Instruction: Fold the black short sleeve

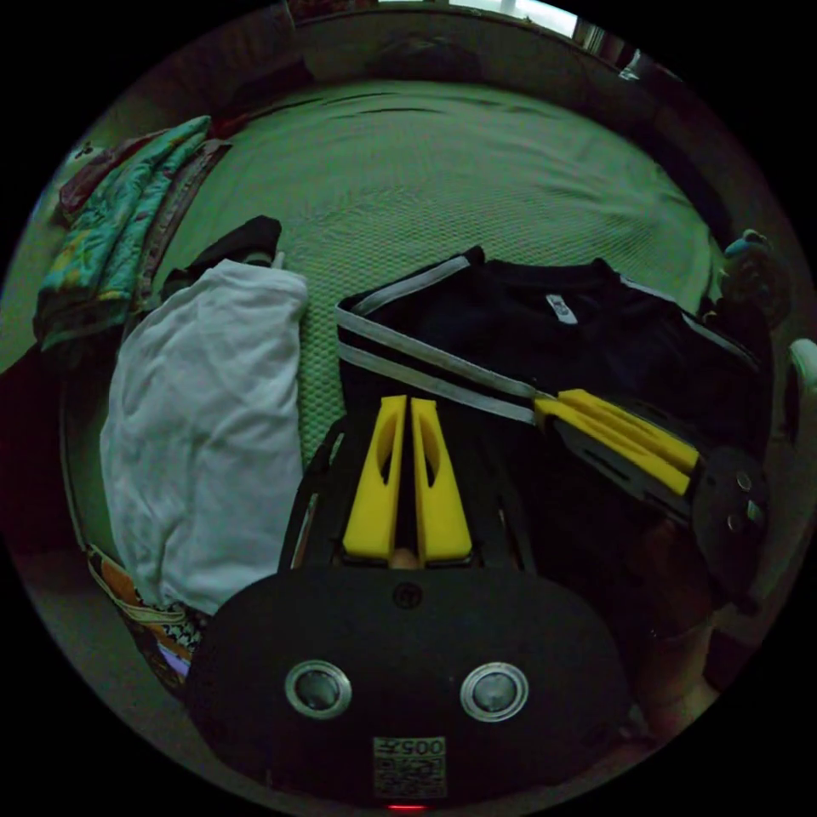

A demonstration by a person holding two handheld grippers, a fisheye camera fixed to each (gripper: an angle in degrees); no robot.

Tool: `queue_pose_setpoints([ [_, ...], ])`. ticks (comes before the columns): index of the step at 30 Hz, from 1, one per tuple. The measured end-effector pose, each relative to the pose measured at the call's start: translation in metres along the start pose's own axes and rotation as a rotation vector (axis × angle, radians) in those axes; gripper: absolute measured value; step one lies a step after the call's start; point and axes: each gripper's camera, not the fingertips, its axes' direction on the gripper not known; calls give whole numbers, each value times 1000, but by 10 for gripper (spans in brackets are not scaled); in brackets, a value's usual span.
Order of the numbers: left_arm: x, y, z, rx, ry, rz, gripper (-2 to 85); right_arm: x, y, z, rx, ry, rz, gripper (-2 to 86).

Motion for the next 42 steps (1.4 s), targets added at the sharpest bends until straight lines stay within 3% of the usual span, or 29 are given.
queue_pose_setpoints([
  [3,5,10,-18,83,30,-21,-4,-3,16,-17,46,-68,-81,43],
  [7,7,19,-22,99,124,-51,-6,-10,31,-14,-43,-212,-169,46],
  [13,26,34,-26,92,77,-56,-7,-21,49,6,-146,-186,-235,38],
  [17,41,49,-36,130,62,-61,-7,-18,60,14,-141,-141,-228,14],
  [22,56,80,-60,262,105,-81,-7,10,86,-3,-110,-267,-111,0],
  [28,96,127,-78,353,61,4,-7,49,168,-77,79,-116,-31,24],
  [36,179,162,-70,442,394,127,-7,116,277,-128,113,87,158,0],
  [42,259,152,-33,329,224,232,-6,138,314,-138,87,176,214,-1],
])
